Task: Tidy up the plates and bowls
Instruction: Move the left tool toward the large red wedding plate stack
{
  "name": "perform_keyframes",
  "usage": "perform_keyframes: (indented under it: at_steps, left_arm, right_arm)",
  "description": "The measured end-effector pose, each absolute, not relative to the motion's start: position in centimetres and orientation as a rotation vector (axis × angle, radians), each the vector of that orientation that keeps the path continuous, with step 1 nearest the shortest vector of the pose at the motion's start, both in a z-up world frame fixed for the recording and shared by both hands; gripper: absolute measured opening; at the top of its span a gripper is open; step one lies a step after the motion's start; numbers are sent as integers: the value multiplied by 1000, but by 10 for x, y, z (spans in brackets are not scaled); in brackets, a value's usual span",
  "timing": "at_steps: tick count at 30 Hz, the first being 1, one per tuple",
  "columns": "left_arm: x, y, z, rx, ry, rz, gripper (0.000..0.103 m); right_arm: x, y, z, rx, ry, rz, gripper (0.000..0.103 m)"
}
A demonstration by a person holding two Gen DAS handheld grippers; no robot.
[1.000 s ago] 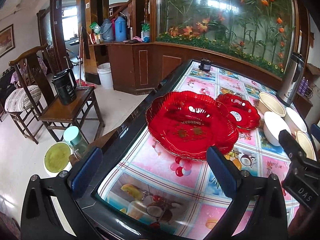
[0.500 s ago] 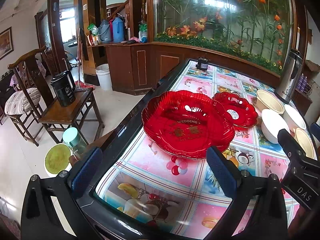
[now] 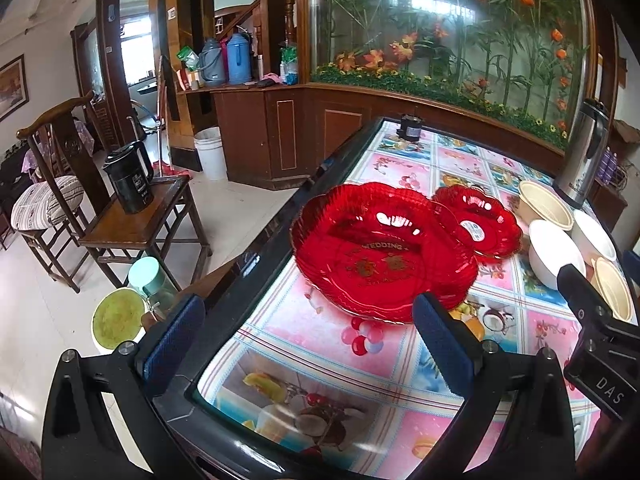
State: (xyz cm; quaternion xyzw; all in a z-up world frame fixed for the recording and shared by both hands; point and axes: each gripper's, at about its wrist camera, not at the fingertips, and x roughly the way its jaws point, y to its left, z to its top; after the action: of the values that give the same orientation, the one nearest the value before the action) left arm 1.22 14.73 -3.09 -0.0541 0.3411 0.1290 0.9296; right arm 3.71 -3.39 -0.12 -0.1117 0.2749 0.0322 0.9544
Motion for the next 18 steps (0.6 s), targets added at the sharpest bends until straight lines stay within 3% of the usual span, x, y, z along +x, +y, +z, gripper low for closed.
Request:
perform_keyframes:
  at_steps: [18]
  left_arm:
    - [38, 185, -28, -120, 698, 305, 103]
  right_arm:
    - [65, -18, -8, -207, 619, 74, 103]
